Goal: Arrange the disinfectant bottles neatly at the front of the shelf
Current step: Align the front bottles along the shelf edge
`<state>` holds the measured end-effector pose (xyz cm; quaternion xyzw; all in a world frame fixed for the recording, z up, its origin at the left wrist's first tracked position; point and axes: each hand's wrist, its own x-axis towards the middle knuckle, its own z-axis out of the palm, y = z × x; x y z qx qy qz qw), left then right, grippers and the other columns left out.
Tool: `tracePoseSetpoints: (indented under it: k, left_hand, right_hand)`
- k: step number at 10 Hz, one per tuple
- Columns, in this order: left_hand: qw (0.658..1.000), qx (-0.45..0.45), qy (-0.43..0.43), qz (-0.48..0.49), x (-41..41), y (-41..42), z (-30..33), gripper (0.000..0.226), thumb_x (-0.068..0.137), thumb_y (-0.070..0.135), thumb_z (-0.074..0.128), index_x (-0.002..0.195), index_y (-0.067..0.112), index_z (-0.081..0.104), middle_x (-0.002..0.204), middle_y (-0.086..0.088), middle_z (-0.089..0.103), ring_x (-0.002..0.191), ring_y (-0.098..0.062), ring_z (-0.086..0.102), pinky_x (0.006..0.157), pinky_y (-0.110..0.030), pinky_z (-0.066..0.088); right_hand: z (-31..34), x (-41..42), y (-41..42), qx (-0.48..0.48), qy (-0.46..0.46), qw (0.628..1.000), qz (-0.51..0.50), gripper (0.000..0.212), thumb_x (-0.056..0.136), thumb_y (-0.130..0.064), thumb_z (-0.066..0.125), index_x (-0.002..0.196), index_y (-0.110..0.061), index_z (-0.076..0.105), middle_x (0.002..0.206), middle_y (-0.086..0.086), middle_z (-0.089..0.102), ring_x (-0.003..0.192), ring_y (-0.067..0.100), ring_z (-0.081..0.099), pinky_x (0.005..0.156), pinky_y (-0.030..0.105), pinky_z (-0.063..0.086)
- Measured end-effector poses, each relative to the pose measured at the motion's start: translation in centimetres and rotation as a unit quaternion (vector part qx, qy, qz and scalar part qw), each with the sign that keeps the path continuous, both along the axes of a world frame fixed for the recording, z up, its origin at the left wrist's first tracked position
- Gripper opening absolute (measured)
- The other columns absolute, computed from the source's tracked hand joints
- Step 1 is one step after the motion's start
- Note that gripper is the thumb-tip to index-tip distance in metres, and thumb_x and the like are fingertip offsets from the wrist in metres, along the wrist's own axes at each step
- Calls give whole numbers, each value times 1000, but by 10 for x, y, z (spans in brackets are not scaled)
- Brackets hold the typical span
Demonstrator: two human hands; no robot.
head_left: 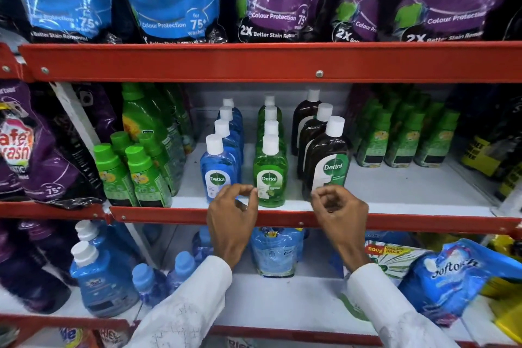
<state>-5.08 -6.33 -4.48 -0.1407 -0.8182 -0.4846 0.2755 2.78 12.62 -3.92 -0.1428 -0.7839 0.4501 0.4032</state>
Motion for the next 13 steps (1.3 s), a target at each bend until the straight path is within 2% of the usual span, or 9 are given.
tracePoseSetpoints:
  k: [1, 2, 3, 4, 7, 9, 11, 12, 13]
  left_hand:
    - [998, 5, 65, -16, 22, 31, 7, 2, 83, 25, 74, 84, 24, 73, 83, 6, 67, 74, -13, 60, 72, -31, 51]
    - [993, 20, 69, -96, 35, 68, 16, 4, 83, 22, 71, 86, 22, 74, 81, 5, 71, 72, -12, 63, 72, -30, 54]
    - [991, -26, 6, -127, 33, 98, 18, 19, 87, 25, 68, 104, 16, 73, 91, -2, 77, 77, -14, 66, 79, -31, 54]
    - [992, -51, -46, -106, 26, 115, 11, 22, 91, 29, 66, 101, 10, 66, 90, -11, 77, 79, -28, 70, 72, -35, 52]
    - [986, -33, -121, -105, 14, 118, 3, 25, 91, 33, 68, 104, 10, 71, 94, -10, 80, 84, -24, 75, 80, -43, 62]
    - [987, -54, -114, -99, 15, 113, 1, 19, 93, 31, 67, 94, 12, 69, 85, -9, 77, 77, -24, 70, 76, -36, 58]
    - [986, -77, -115, -88, 19, 108, 6, 29, 94, 32, 67, 105, 5, 70, 92, -10, 76, 83, -23, 68, 78, -29, 53]
    - [986, -77, -111, -94, 22, 107, 9, 30, 93, 27, 68, 108, 1, 70, 97, -12, 78, 84, -21, 70, 74, -16, 43]
    - [987, -96, -92, -87, 32, 102, 20, 36, 93, 31, 68, 115, 3, 69, 101, -12, 78, 89, -24, 71, 79, -20, 47]
  right_hand:
    - [4, 10, 30, 1, 32, 997, -70, 8, 80, -10, 72, 80, -15, 66, 65, -2, 67, 60, 18, 62, 56, 15, 48]
    - [3, -1, 64, -13, -36, 997, -65, 23, 82, -10, 67, 105, -12, 65, 94, 3, 71, 73, 20, 66, 72, 25, 51]
    - [-1, -12, 88, 12, -142, 990, 0, 36, 86, -8, 62, 122, -8, 64, 110, 5, 72, 88, 20, 67, 84, 21, 46]
    - [-2, -14, 95, 48, -178, 981, 63, 34, 85, -5, 61, 116, -12, 71, 111, 7, 76, 95, 20, 71, 85, 20, 47]
    - [1, -11, 105, 17, -160, 983, 93, 19, 87, -17, 70, 105, -12, 74, 100, 5, 77, 84, 13, 70, 79, 23, 49]
    - [-1, -8, 109, -16, -174, 979, 105, 17, 80, -24, 78, 95, -17, 75, 79, -6, 74, 65, -10, 66, 63, 2, 46]
    - [1, -6, 105, -30, -172, 981, 88, 15, 76, -24, 80, 89, -18, 75, 75, -6, 75, 60, -10, 66, 58, 2, 45]
    - [3, -7, 103, -35, -177, 979, 92, 17, 76, -24, 79, 90, -17, 75, 76, -6, 75, 59, -9, 65, 63, 8, 49]
    - [11, 8, 100, -63, -132, 987, 68, 23, 78, -26, 78, 99, -19, 74, 89, -5, 77, 66, -7, 67, 68, 17, 56]
